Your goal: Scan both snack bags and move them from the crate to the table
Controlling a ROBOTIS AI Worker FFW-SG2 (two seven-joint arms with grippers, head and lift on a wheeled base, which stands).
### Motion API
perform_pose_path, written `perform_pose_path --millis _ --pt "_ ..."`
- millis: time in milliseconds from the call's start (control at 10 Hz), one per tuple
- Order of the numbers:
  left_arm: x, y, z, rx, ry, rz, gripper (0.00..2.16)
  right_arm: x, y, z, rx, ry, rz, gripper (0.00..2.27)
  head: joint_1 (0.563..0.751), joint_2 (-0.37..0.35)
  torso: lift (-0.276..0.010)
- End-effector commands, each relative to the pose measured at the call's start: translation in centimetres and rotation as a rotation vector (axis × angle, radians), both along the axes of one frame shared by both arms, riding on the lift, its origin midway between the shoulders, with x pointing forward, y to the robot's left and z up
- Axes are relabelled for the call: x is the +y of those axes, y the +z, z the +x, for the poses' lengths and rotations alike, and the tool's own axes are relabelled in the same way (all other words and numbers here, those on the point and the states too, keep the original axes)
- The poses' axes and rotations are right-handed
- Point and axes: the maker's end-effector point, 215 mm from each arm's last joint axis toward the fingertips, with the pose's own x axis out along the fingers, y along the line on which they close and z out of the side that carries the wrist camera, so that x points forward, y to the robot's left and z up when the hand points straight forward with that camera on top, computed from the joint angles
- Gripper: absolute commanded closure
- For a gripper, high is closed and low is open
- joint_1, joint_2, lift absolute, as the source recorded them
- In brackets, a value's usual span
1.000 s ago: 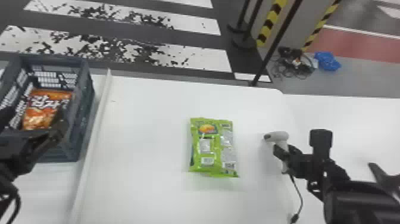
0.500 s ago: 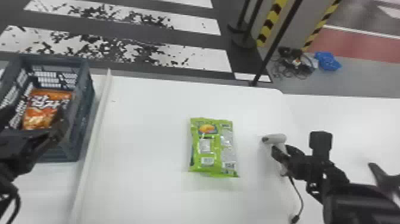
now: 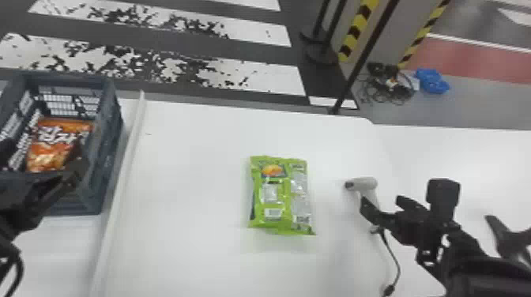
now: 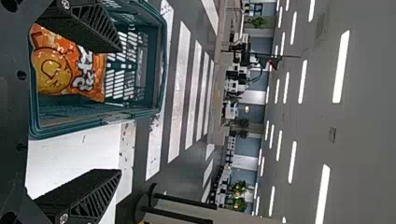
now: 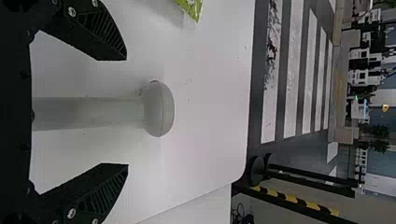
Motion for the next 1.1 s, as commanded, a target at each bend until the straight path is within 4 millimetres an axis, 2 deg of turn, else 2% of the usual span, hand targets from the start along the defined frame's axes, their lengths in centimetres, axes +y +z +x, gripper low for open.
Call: perform_pose_path --millis 0,200,400,700,1000 --pt "0.0 -0.1 -0.1 0.001 0.001 -0.001 0.08 2.6 1.0 -1.2 0.009 0.032 0.127 0.08 0.695 -0.232 -0.088" --pt "0.0 -0.1 -0.1 0.003 0.001 -0.001 0.08 7.6 0.8 -2.8 0.081 0.126 0.326 0.09 0.695 -0.176 -0.088" --pt "0.0 -0.1 -0.1 0.003 -0.001 0.001 0.08 11.3 0.0 -3.0 0.134 0.195 0.385 0.10 0.695 -0.133 -0.088" --pt "0.0 -0.2 -0.1 0.004 -0.004 0.004 0.08 15.3 -1.8 -2.5 0.206 0.272 0.382 0.11 0.695 -0.071 -0.088" --pt "0.1 -0.3 -0.2 0.007 -0.002 0.004 0.08 18.1 -3.2 -2.2 0.253 0.323 0.370 0.11 0.695 -0.018 -0.088"
